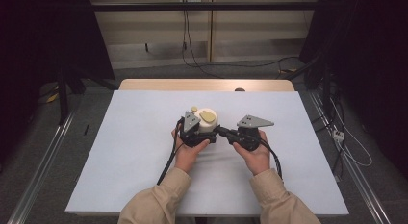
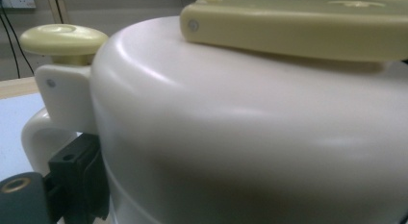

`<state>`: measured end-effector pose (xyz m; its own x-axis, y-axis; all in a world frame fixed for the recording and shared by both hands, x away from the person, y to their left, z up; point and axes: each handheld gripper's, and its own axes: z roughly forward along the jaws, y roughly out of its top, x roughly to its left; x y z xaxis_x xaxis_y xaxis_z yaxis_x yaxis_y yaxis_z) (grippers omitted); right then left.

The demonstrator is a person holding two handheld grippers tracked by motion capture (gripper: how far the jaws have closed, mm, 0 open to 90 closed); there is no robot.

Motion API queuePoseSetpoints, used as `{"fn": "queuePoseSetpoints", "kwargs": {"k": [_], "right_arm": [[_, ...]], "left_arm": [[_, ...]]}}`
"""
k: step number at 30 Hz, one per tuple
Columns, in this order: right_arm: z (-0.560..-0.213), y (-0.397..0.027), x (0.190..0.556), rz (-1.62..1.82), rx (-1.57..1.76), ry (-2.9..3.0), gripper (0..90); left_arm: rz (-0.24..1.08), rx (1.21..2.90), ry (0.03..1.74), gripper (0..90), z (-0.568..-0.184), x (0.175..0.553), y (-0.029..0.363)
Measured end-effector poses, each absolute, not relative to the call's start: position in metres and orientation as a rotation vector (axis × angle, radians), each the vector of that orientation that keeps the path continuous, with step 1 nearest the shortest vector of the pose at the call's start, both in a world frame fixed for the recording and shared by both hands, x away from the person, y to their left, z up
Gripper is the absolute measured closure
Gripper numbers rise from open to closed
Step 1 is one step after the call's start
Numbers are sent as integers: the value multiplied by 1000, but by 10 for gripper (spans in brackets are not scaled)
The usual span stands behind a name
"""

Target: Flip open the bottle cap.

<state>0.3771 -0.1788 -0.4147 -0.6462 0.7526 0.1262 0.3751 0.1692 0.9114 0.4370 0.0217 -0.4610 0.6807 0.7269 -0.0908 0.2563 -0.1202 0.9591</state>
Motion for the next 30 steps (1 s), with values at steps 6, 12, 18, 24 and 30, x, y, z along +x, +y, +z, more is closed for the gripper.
{"fn": "queuePoseSetpoints", "kwargs": {"k": [6,12,18,24,30], "right_arm": [[-411,-176,379,1469,1062,2096,900],[-408,-175,383,1476,1059,2097,900],[-402,-174,385,1469,1056,2099,900],[-398,-172,387,1478,1040,2101,900],[-397,-168,390,1475,1026,2113,900]], "left_arm": [[484,1687,806,61,-461,437,22],[486,1690,804,61,-461,437,22],[487,1690,804,61,-461,437,22],[486,1690,805,61,-461,437,22],[486,1692,804,61,-461,437,22]]}}
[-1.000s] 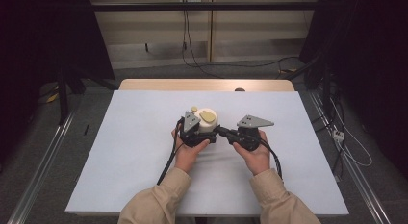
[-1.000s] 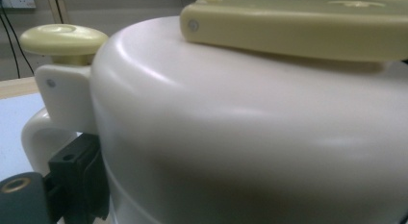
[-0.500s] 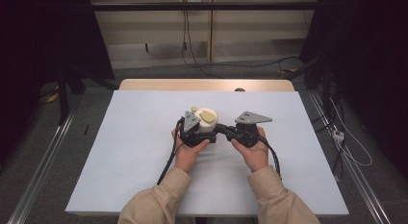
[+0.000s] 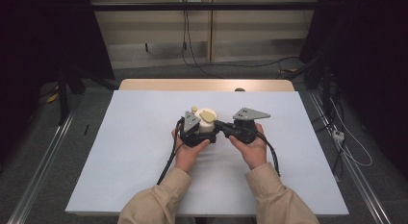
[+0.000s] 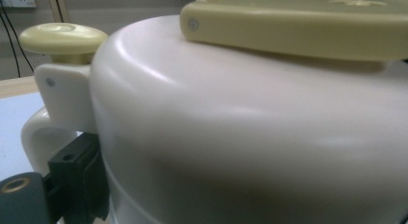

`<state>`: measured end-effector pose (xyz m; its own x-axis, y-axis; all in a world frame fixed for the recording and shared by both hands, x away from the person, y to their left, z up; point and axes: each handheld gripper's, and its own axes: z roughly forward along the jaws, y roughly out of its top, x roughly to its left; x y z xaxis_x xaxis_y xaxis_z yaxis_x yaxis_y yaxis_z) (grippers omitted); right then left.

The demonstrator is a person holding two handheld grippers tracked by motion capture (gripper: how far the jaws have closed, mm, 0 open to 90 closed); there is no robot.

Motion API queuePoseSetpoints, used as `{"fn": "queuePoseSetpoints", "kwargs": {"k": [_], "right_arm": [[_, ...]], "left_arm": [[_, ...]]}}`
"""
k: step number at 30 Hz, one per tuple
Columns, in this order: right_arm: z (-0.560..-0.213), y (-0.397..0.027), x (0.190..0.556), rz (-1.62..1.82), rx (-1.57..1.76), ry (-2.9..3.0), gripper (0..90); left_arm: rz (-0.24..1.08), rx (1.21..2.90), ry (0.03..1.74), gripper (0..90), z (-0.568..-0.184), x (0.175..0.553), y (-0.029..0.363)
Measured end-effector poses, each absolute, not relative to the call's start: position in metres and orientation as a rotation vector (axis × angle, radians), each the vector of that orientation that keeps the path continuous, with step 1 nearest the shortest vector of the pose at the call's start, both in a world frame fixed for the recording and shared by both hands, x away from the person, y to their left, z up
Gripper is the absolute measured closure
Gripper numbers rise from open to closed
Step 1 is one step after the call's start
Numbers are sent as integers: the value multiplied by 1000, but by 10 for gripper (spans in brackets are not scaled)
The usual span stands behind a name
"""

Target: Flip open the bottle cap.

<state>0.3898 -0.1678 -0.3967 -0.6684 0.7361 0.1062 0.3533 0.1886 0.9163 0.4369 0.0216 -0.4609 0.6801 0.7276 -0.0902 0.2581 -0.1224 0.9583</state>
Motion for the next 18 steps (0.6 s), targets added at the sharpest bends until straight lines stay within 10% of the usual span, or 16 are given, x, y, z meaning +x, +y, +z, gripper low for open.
{"fn": "queuePoseSetpoints", "kwargs": {"k": [18], "right_arm": [[-393,-167,392,1475,1043,2104,900]], "left_arm": [[488,1689,809,60,-461,437,21]]}}
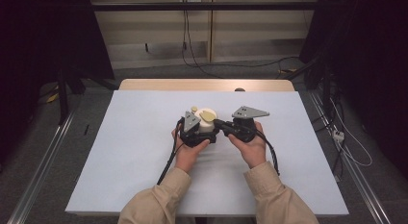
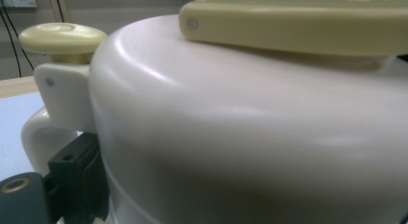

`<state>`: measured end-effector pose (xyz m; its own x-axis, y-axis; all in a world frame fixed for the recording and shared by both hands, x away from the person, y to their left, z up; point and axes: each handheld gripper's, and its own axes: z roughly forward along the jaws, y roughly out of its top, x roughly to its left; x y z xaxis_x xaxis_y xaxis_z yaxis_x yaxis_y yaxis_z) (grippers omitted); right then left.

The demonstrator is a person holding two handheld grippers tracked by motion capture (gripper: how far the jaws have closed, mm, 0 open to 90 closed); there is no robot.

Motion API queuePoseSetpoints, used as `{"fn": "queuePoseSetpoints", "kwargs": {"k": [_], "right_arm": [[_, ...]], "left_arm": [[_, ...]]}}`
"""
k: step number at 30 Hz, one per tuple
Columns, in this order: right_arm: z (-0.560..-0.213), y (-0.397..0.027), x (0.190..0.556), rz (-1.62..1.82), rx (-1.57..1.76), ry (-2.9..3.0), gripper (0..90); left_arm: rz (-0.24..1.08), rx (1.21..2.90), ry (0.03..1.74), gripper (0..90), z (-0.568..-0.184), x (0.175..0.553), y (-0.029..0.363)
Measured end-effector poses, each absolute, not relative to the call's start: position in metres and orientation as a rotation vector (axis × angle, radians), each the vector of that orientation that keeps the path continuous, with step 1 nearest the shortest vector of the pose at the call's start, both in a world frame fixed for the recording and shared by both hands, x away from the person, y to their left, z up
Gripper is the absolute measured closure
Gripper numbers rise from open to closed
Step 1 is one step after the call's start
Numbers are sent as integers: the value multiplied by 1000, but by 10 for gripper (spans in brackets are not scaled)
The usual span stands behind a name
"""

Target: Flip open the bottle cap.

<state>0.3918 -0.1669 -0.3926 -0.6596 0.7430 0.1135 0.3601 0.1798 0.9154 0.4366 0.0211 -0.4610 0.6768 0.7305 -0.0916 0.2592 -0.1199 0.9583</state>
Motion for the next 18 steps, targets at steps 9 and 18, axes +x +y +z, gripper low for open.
{"fn": "queuePoseSetpoints", "kwargs": {"k": [9,18], "right_arm": [[-390,-166,393,1471,1036,2105,900],[-387,-162,394,1487,1015,2091,900]], "left_arm": [[488,1691,809,60,-461,437,21],[489,1691,809,60,-461,437,21]]}}
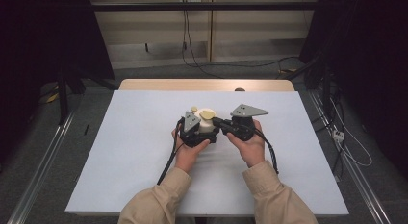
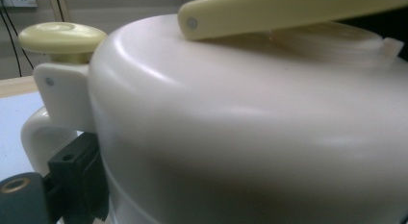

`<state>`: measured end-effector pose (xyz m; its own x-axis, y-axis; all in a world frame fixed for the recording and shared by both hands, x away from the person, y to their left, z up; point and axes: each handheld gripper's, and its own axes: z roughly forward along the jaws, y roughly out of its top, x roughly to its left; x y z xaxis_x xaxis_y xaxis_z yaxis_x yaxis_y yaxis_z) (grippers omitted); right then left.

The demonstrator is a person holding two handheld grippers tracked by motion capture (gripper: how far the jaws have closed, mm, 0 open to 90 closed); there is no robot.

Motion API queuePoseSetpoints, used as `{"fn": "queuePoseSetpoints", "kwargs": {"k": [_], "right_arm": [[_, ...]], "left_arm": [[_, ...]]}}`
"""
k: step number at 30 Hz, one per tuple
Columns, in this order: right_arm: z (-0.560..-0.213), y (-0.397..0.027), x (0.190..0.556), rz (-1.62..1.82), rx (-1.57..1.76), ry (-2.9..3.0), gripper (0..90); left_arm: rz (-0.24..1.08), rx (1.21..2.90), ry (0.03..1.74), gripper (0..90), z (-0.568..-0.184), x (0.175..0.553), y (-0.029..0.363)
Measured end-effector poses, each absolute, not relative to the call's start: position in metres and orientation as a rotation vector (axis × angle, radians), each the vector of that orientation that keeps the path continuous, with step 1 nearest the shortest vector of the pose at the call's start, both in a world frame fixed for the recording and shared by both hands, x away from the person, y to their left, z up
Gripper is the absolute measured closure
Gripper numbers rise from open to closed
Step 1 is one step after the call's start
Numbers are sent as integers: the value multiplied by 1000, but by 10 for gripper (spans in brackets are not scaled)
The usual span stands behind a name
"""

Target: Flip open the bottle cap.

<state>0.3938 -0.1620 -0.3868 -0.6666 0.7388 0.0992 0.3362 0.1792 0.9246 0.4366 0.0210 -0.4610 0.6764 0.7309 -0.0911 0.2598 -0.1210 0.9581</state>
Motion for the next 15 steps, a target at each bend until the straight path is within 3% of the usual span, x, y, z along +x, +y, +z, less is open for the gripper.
{"fn": "queuePoseSetpoints", "kwargs": {"k": [15], "right_arm": [[-385,-159,397,1510,1013,2083,900]], "left_arm": [[489,1692,811,60,-461,437,21]]}}
